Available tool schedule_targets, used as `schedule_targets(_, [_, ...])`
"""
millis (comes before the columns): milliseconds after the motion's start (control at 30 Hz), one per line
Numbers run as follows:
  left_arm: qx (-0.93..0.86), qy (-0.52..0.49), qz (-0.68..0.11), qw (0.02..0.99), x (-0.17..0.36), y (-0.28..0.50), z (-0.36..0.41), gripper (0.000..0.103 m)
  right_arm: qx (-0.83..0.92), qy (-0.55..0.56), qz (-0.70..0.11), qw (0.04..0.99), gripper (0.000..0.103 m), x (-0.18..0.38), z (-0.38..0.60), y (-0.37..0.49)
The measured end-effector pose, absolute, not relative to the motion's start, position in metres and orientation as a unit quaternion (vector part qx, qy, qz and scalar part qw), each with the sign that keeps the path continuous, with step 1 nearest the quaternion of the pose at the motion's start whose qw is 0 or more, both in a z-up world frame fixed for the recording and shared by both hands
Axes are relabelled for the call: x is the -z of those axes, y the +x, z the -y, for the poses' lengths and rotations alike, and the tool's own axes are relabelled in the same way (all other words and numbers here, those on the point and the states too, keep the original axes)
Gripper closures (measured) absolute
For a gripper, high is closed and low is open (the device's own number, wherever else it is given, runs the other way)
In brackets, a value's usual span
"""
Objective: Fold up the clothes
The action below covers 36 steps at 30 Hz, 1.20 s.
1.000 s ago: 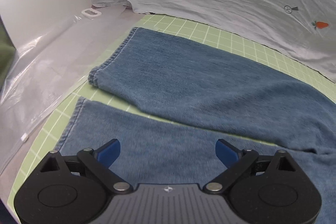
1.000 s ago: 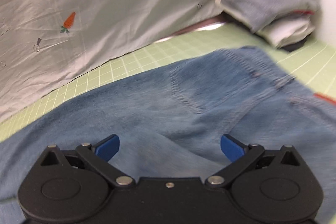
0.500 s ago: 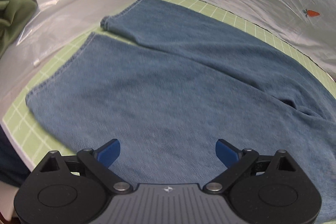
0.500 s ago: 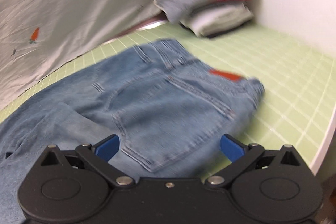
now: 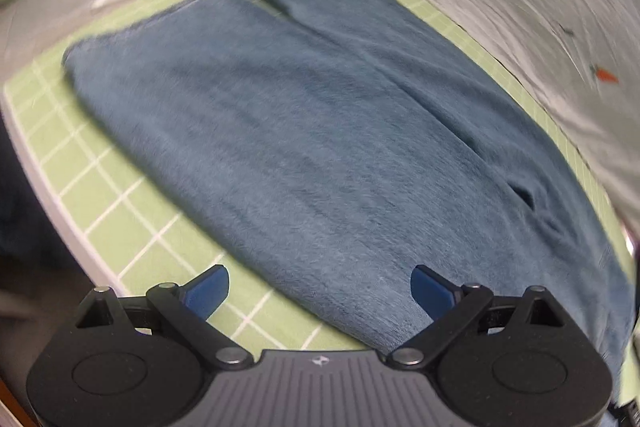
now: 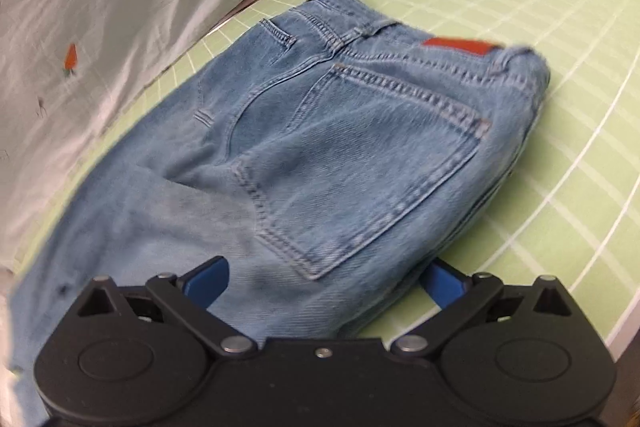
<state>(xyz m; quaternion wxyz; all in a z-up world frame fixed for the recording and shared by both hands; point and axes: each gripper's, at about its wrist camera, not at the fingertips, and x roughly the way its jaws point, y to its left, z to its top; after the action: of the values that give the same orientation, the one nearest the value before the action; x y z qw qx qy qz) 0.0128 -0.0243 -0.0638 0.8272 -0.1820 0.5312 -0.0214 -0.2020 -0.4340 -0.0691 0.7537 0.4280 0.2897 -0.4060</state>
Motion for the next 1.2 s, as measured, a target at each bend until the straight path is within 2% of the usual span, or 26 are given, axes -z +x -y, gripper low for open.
schedule_targets(133, [0.008,-0.224,-0.535,0.814,0.067,0.025,0.003,0.008,0.409,0.469,-0.271,0.734,0.018,0.067,0.431,-0.204])
schedule_targets(200, [0.003,-0.247,-0.539,0.806,0.069,0.033,-0.010,0.011,0.411,0.492,-0.258,0.723,0.031,0.067,0.429,-0.206])
schedule_targets(267, [0.000,-0.265,-0.543,0.797,0.071,0.040,-0.023,0.016,0.406,0.527,-0.241,0.707,0.052,0.071,0.428,-0.210])
schedule_targets(300, [-0.002,-0.272,-0.545,0.793,0.073,0.043,-0.030,0.018,0.404,0.543,-0.232,0.699,0.056,0.072,0.426,-0.211])
schedule_targets(367, [-0.007,-0.288,-0.548,0.785,0.075,0.049,-0.044,0.023,0.398,0.563,-0.216,0.692,0.074,0.075,0.420,-0.212])
schedule_targets(400, [-0.010,-0.299,-0.548,0.781,0.077,0.051,-0.051,0.025,0.401,0.564,-0.214,0.689,0.078,0.076,0.416,-0.210])
schedule_targets(600, [-0.016,-0.343,-0.541,0.768,0.080,0.067,-0.086,0.035,0.416,0.583,-0.196,0.670,0.081,0.081,0.397,-0.202])
schedule_targets(1000, [-0.037,-0.360,-0.508,0.781,0.076,0.090,-0.112,0.042,0.444,0.584,-0.176,0.656,0.087,0.078,0.390,-0.204])
schedule_targets(1067, [-0.045,-0.365,-0.505,0.781,0.076,0.090,-0.117,0.051,0.445,0.588,-0.173,0.653,0.091,0.080,0.390,-0.205])
schedule_targets(1133, [-0.060,-0.367,-0.505,0.779,0.077,0.091,-0.121,0.077,0.446,0.591,-0.170,0.650,0.094,0.082,0.390,-0.206])
schedule_targets(1200, [-0.068,-0.373,-0.504,0.776,0.078,0.091,-0.128,0.089,0.443,0.595,-0.166,0.650,0.096,0.084,0.392,-0.208])
